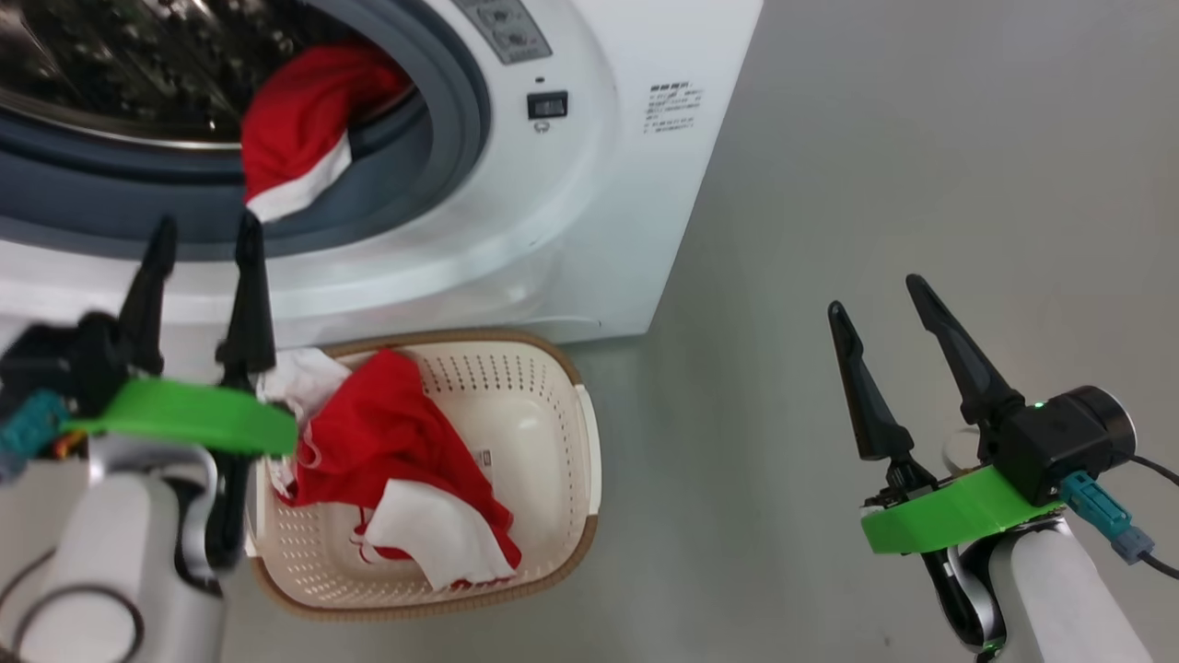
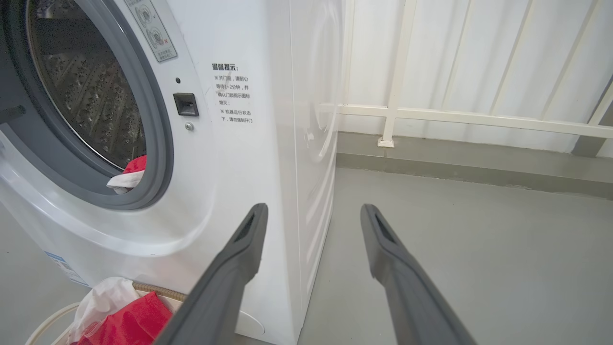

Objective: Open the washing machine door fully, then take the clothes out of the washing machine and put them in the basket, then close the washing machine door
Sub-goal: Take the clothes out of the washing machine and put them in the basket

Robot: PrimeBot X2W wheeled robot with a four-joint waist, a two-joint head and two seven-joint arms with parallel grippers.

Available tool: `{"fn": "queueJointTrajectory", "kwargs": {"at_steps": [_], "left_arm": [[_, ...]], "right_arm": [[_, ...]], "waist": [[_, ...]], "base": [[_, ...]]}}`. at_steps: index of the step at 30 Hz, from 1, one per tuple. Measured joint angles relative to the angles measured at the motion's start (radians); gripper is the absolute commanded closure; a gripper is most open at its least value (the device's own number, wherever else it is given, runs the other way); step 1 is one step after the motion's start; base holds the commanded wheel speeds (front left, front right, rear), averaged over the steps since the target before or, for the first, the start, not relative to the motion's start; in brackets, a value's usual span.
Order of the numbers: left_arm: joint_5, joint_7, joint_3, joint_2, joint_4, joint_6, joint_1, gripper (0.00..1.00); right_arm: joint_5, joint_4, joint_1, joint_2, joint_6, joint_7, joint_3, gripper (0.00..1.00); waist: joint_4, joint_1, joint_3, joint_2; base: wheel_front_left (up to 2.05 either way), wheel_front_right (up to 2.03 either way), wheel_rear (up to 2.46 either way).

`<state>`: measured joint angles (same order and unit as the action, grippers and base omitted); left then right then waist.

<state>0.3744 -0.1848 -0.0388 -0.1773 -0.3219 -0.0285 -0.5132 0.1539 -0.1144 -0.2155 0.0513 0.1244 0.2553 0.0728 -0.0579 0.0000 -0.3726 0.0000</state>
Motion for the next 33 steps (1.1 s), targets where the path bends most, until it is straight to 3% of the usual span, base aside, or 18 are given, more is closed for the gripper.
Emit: {"fn": "queueJointTrajectory", "kwargs": {"at_steps": [15, 24, 33], "left_arm": [[0.046, 0.009, -0.033, 0.005, -0.285, -0.062, -0.382, 0.00], [0.093, 0.081, -0.060, -0.002, -0.461, -0.087, -0.528, 0.00], [0.097, 0.163, -0.102, -0.047, -0.601, -0.095, -0.612, 0.00]], "right_arm": [[-0.024, 0.054, -0.084, 0.001, 0.000, 0.000, 0.002, 0.00], [-0.024, 0.069, -0.101, 0.001, 0.000, 0.000, 0.010, 0.00], [-0.022, 0.072, -0.108, 0.002, 0.000, 0.000, 0.022, 0.00]], "waist": [[0.012, 0.0000, -0.165, 0.0000], [0.008, 0.0000, -0.225, 0.0000], [-0.016, 0.0000, -0.250, 0.0000]], "base": [[0.00, 0.00, 0.00], [0.00, 0.00, 0.00], [0.00, 0.00, 0.00]]}}
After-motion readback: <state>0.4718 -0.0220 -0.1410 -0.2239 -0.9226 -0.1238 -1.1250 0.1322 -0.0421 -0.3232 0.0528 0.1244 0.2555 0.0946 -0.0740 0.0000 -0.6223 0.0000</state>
